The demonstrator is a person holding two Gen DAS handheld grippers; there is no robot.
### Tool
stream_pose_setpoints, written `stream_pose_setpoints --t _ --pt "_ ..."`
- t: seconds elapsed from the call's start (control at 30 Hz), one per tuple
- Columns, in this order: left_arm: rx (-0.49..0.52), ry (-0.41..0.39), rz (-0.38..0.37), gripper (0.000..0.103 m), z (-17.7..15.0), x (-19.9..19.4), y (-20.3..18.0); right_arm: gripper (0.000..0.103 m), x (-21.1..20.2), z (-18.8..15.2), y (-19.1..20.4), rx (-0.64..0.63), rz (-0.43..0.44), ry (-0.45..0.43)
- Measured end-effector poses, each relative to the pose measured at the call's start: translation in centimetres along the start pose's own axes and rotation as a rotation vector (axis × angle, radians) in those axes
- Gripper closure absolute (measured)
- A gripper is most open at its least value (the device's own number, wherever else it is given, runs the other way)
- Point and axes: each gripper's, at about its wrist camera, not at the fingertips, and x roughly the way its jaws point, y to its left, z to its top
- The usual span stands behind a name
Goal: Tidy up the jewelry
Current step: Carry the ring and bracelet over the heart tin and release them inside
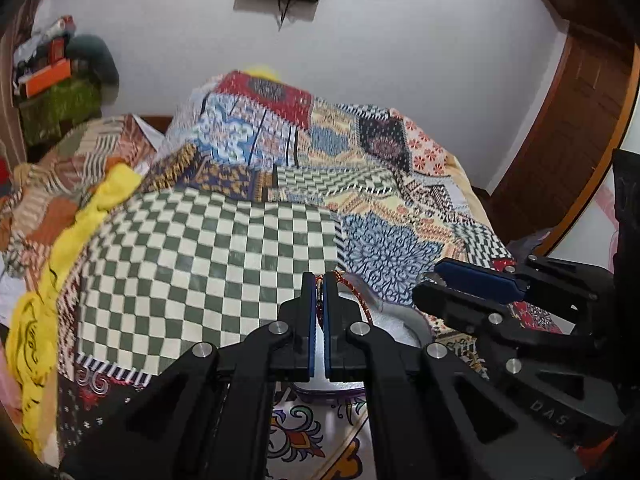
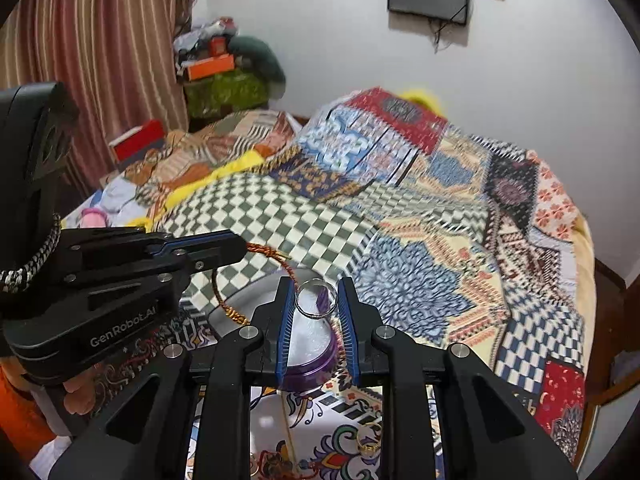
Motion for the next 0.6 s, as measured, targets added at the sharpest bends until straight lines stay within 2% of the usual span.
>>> stream_pose_setpoints --t 0.23,0.6 --pt "0.025 0.055 0.021 0.102 -1.1 1.4 0.2 0.083 1.5 -0.4 0.2 -0.008 0.056 0.067" --pt "0.076 0.087 0.077 0.101 -1.9 1.4 -0.1 0.083 2.8 -0.6 0.4 -0.024 0.042 0.113"
